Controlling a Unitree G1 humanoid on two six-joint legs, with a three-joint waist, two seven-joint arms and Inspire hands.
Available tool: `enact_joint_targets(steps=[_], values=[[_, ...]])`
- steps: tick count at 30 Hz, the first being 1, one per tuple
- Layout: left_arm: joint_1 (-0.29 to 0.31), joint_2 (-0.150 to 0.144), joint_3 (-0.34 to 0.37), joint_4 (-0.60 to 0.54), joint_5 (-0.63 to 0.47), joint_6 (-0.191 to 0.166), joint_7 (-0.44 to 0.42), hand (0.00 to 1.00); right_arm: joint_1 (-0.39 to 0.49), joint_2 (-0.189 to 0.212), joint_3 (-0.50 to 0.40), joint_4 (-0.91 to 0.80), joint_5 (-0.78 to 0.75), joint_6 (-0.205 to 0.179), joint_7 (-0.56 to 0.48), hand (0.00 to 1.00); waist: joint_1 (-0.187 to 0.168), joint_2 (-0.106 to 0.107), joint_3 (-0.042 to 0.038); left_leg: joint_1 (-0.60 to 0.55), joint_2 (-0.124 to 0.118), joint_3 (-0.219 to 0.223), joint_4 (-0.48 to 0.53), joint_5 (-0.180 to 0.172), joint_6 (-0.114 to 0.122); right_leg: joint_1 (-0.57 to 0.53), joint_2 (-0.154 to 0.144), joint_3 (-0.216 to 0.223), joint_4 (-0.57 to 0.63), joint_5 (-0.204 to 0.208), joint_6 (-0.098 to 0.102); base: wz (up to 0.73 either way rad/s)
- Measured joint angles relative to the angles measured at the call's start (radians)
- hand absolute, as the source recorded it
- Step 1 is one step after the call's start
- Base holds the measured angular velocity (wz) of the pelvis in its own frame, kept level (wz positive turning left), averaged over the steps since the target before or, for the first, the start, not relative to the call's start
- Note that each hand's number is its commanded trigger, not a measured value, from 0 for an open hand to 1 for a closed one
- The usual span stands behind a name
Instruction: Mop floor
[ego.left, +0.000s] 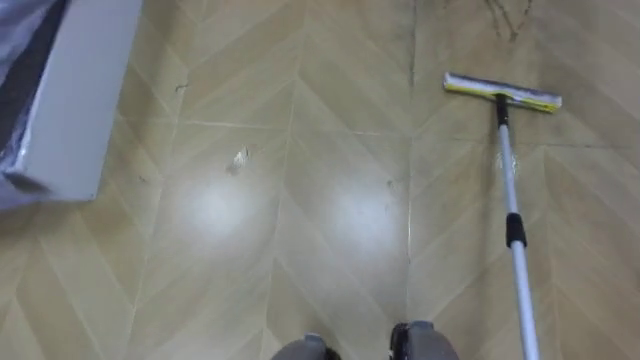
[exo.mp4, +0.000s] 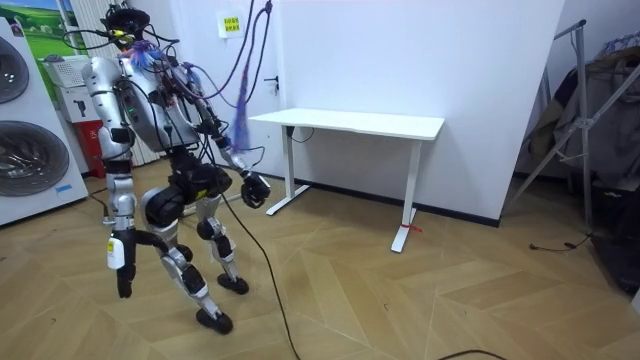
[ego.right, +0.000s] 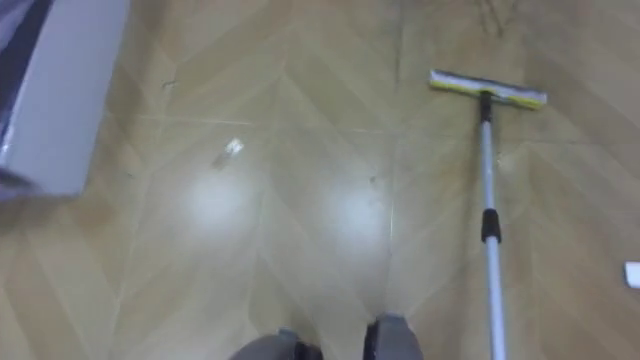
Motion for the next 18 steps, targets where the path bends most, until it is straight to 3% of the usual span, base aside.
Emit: enact_joint_targets(steps=[2, 3, 4, 5, 6, 7, 8, 9, 10, 11, 12, 13, 14, 16, 18], values=[[0.0, 0.014, -0.003, 0.002, -0.033, 0.012, 0.002, 0.0, -0.106, -0.024, -0.004, 0.017, -0.019, 0.013, -0.003, 1.0, 0.011, -0.021, 0.0096, -0.021, 0.01, 0.032, 0.094, -0.006, -0.019, 0.0, -0.019, -0.004, 0.056, -0.061, -0.012, 0.24], [0.009, 0.03, -0.018, 0.004, -0.045, 0.02, 0.002, 0.0, -0.168, -0.043, 0.001, 0.021, -0.016, 0.0, -0.002, 1.0, 0.016, -0.029, 0.0097, -0.055, 0.032, 0.056, 0.186, 0.004, -0.039, 0.001, -0.016, -0.011, 0.098, -0.1, -0.013, 0.39], [0.016, 0.049, -0.023, 0.005, -0.054, 0.024, 0.002, 0.0, -0.198, -0.059, 0.013, 0.009, 0.006, -0.028, 0.0, 1.0, 0.03, -0.04, 0.0084, -0.09, 0.067, 0.092, 0.279, 0.034, -0.088, 0.008, -0.013, -0.019, 0.13, -0.128, -0.017, 0.41], [0.019, 0.057, -0.023, 0.005, -0.054, 0.026, 0.002, 0.0, -0.214, -0.064, 0.019, 0.004, 0.016, -0.045, 0.002, 1.0, 0.036, -0.051, 0.0114, -0.107, 0.079, 0.102, 0.32, 0.063, -0.106, 0.016, -0.014, -0.021, 0.14, -0.139, -0.022, 0.51], [0.03, 0.064, -0.019, 0.001, -0.051, 0.03, 0.002, 0.0, -0.231, -0.069, 0.031, -0.006, 0.046, -0.069, 0.012, 1.0, 0.051, -0.069, 0.0109, -0.154, 0.081, 0.095, 0.352, 0.087, -0.101, 0.033, -0.016, -0.021, 0.143, -0.151, -0.034, 0.85], [0.034, 0.064, -0.019, -0.004, -0.05, 0.035, -0.002, 0.0, -0.225, -0.085, 0.028, -0.016, 0.071, -0.084, 0.026, 1.0, 0.054, -0.076, 0.0132, -0.192, 0.078, 0.087, 0.257, 0.065, -0.063, 0.057, -0.013, -0.02, 0.132, -0.162, -0.024, 1.09], [0.034, 0.062, -0.019, -0.01, -0.048, 0.036, -0.007, 0.0, -0.213, -0.091, 0.026, -0.019, 0.087, -0.086, 0.03, 1.0, 0.055, -0.074, 0.0125, -0.21, 0.073, 0.083, 0.187, 0.067, -0.062, 0.069, -0.012, -0.015, 0.123, -0.17, -0.018, 1.42], [0.032, 0.061, -0.02, -0.024, -0.045, 0.037, -0.026, 0.0, -0.176, -0.098, 0.017, -0.019, 0.118, -0.087, 0.031, 1.0, 0.055, -0.065, 0.0076, -0.224, 0.057, 0.074, 0.035, 0.085, -0.066, 0.101, -0.012, -0.009, 0.096, -0.185, -0.002, 1.33], [0.044, 0.058, -0.018, -0.026, -0.026, 0.041, -0.045, 0.0, -0.118, -0.094, 0.01, -0.019, 0.127, -0.087, 0.029, 1.0, 0.054, -0.073, 0.0004, -0.21, 0.053, 0.099, -0.029, 0.156, -0.03, 0.129, -0.014, 0.02, 0.066, -0.202, 0.016, 1.18], [0.05, 0.055, -0.017, -0.025, -0.016, 0.043, -0.052, 0.0, -0.086, -0.088, 0.006, -0.019, 0.127, -0.087, 0.029, 1.0, 0.053, -0.074, -0.0043, -0.194, 0.059, 0.124, -0.045, 0.153, 0.004, 0.144, -0.014, 0.037, 0.05, -0.205, 0.024, 0.58], [0.054, 0.04, -0.004, -0.017, 0.011, 0.045, -0.062, 0.0, -0.029, -0.079, 0.007, -0.016, 0.127, -0.086, 0.03, 1.0, 0.058, -0.072, -0.0039, -0.163, 0.085, 0.178, -0.06, 0.132, 0.038, 0.157, -0.014, 0.068, 0.03, -0.194, 0.041, -0.07], [0.066, 0.019, 0.016, -0.003, 0.037, 0.048, -0.067, 0.0, 0.027, -0.075, 0.016, -0.012, 0.127, -0.086, 0.032, 1.0, 0.059, -0.063, -0.005, -0.128, 0.089, 0.204, -0.069, 0.114, 0.063, 0.154, -0.022, 0.072, 0.043, -0.161, 0.051, -0.37], [0.069, 0.011, 0.024, -0.002, 0.051, 0.049, -0.068, 0.0, 0.058, -0.071, 0.033, -0.013, 0.126, -0.086, 0.032, 1.0, 0.056, -0.056, -0.0084, -0.112, 0.091, 0.214, -0.072, 0.103, 0.068, 0.151, -0.03, 0.064, 0.056, -0.141, 0.055, -0.58], [0.068, 0.003, 0.034, -0.016, 0.054, 0.025, -0.064, 0.0, 0.17, -0.049, 0.075, -0.018, 0.116, -0.085, 0.032, 1.0, 0.037, -0.04, -0.0228, -0.066, 0.093, 0.238, -0.098, 0.076, 0.079, 0.114, -0.053, 0.049, 0.135, -0.057, 0.061, -0.59], [0.045, 0.004, 0.037, -0.018, 0.044, 0.0, -0.045, 0.0, 0.194, -0.033, 0.079, -0.02, 0.092, -0.084, 0.029, 1.0, 0.018, -0.033, -0.0199, -0.06, 0.09, 0.213, -0.108, 0.069, 0.075, 0.047, -0.048, 0.062, 0.189, -0.021, 0.06, -0.87]])
